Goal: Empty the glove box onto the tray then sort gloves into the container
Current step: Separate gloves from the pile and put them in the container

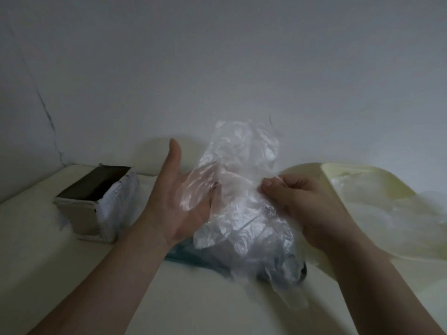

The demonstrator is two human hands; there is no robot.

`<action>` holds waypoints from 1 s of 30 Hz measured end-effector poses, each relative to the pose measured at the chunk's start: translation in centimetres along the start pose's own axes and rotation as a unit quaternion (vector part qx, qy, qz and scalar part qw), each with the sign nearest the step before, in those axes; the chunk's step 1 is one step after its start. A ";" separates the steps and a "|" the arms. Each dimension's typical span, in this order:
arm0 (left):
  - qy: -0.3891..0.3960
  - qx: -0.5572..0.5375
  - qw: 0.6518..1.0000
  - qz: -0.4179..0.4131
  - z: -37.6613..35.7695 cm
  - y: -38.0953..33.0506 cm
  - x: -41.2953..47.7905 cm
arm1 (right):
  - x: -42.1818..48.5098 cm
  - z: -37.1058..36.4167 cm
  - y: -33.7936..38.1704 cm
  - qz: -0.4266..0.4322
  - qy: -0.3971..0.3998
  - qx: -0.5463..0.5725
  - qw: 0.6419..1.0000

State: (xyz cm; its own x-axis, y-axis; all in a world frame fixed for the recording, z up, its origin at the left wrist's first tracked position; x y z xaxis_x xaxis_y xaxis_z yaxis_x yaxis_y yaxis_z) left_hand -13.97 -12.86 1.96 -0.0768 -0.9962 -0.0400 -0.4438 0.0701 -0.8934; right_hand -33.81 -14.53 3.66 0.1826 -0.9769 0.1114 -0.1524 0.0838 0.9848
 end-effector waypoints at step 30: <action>0.210 0.270 0.939 -0.032 -19.8 -3.4 -1.1 | 4.4 22.2 6.2 -0.040 -0.153 -0.512 0.844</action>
State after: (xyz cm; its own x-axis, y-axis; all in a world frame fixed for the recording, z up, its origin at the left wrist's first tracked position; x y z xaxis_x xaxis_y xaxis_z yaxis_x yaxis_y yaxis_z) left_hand -30.08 -10.95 13.87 -0.4608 -0.8819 0.0993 0.0492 -0.1372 -0.9893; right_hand -55.57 -22.67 7.29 -0.1311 -0.9795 0.1527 0.7964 -0.0123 0.6046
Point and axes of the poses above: each hand's wrist, its own x-axis towards the middle knuckle, its own z-axis out of the back of the hand, y = z × x, the point moved 9 cm from there along x, towards the middle knuckle, and after that the axes turned 12 degrees about x, right-handed, at the moved point
